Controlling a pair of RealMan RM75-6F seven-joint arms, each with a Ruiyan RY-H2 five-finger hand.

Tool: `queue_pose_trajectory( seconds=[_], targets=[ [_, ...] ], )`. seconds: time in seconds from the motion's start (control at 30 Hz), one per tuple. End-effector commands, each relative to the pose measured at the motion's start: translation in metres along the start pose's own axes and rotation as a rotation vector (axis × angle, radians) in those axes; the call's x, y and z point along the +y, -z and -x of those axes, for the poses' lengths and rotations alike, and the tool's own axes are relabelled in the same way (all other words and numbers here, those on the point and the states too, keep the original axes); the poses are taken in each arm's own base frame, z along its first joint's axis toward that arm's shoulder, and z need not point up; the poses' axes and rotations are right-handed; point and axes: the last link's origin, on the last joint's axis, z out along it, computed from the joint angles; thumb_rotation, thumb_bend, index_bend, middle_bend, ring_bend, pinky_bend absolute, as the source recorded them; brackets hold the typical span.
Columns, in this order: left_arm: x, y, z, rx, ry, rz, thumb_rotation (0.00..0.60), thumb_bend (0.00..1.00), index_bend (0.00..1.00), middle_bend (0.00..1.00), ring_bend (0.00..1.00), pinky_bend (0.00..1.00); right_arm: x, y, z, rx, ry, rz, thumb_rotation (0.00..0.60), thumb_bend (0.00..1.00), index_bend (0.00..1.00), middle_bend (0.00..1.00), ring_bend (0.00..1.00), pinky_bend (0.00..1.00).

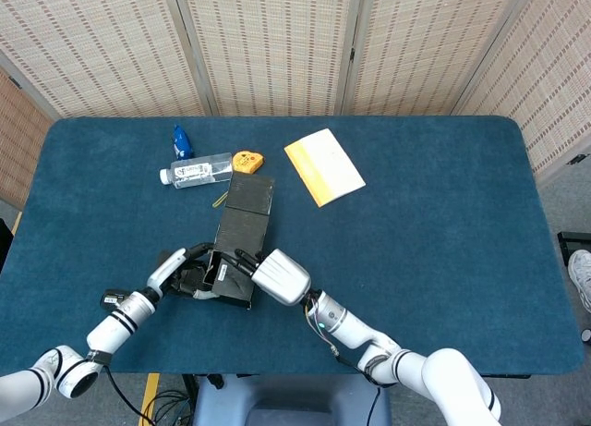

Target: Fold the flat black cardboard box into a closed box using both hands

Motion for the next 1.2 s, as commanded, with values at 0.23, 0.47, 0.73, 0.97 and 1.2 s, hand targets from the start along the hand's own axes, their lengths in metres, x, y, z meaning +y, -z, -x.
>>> queue_pose_trajectory(
  seconds=[0.23, 0.47, 0.73, 0.97, 1.2],
  targets=[
    [-0.007, -0.007, 0.013, 0.007, -0.119, 0.01, 0.6, 0.09, 0.23, 0.3, 0.62, 0.46, 0.007, 0.005, 0.001, -0.008, 0.024, -0.009, 0.6, 0.1, 0.08, 0.26, 0.65, 0.91],
    [-0.014, -0.011, 0.019, -0.001, -0.127, -0.021, 0.6, 0.09, 0.22, 0.28, 0.6, 0.44, 0.009, 0.006, 0.007, -0.039, 0.046, -0.026, 0.6, 0.1, 0.08, 0.26, 0.65, 0.91],
    [-0.023, -0.009, 0.019, -0.017, -0.169, -0.037, 0.6, 0.09, 0.21, 0.26, 0.6, 0.4, 0.007, 0.005, 0.012, -0.062, 0.05, -0.078, 0.6, 0.1, 0.08, 0.26, 0.65, 0.91],
    [-0.022, -0.01, 0.019, -0.022, -0.18, -0.029, 0.6, 0.09, 0.2, 0.26, 0.6, 0.39, 0.007, 0.001, 0.012, -0.079, 0.031, -0.124, 0.6, 0.13, 0.1, 0.28, 0.66, 0.91],
    [-0.022, -0.01, 0.02, -0.026, -0.18, -0.029, 0.6, 0.09, 0.2, 0.26, 0.6, 0.39, 0.005, -0.003, 0.011, -0.117, 0.03, -0.176, 0.6, 0.24, 0.19, 0.31, 0.68, 0.91]
  ],
)
